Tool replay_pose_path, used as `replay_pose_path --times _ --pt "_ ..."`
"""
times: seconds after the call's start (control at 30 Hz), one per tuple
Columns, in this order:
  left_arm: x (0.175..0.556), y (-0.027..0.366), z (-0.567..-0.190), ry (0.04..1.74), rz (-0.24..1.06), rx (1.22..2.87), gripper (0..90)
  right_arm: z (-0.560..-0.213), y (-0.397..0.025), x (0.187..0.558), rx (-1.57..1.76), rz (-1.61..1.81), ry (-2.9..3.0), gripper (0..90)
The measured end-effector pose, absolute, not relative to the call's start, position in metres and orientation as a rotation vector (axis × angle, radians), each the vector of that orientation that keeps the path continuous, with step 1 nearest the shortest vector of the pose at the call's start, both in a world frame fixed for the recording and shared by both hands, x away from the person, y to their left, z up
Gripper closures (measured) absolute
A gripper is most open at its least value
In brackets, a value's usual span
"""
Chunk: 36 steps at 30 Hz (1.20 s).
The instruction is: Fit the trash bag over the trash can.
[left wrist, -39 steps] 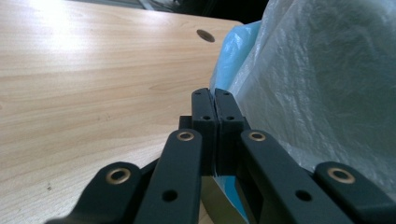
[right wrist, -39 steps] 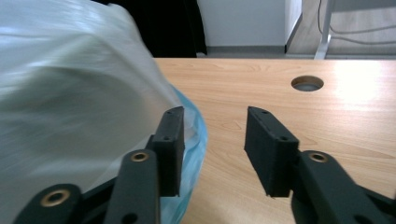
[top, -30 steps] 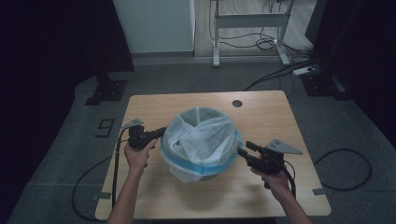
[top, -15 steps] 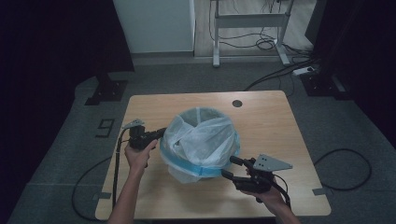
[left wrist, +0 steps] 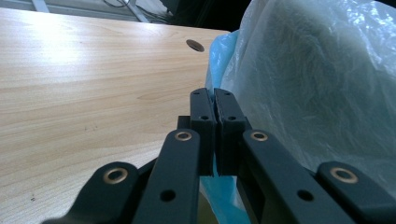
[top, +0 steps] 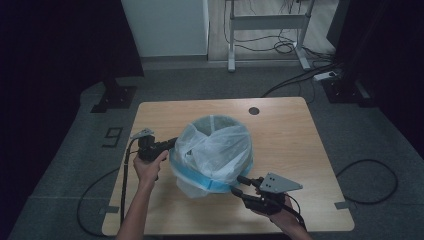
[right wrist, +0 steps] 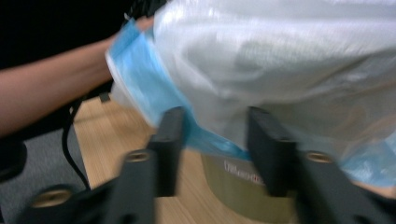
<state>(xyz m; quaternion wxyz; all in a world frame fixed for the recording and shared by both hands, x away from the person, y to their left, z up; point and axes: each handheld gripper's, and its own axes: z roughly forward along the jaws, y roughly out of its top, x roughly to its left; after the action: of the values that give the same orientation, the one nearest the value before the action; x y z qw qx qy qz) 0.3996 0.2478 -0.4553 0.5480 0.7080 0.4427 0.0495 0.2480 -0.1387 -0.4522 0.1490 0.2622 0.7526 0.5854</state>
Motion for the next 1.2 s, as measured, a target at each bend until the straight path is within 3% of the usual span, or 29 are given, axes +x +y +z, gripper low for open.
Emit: replay_pose_path --times 0.1,0.2,0.9,0.93,0.97,1.1,1.2 --pt "0.4 0.248 -0.455 1.049 0.116 1.674 87.4 -0.46 -0.135 0.247 0.744 1.619 2.197 78.3" --pt "0.4 0.248 -0.455 1.048 0.113 1.673 87.4 -0.468 -0.134 0.249 0.75 1.603 2.21 89.1" --pt "0.397 0.255 -0.464 1.06 0.089 1.688 84.5 -0.525 -0.155 0.289 0.954 1.439 2.301 89.1" --pt "0.396 0.255 -0.463 1.046 0.094 1.683 82.9 -0.524 -0.156 0.288 0.955 1.454 2.291 87.5" --pt "0.394 0.256 -0.462 1.035 0.106 1.679 79.4 -0.522 -0.158 0.287 0.955 1.485 2.271 80.3" --pt "0.386 0.26 -0.455 1.019 0.195 1.67 50.0 -0.51 -0.165 0.28 0.964 1.581 2.174 59.2" --pt "0.38 0.267 -0.45 1.007 0.236 1.646 32.3 -0.506 -0.172 0.277 0.991 1.632 2.119 50.8"
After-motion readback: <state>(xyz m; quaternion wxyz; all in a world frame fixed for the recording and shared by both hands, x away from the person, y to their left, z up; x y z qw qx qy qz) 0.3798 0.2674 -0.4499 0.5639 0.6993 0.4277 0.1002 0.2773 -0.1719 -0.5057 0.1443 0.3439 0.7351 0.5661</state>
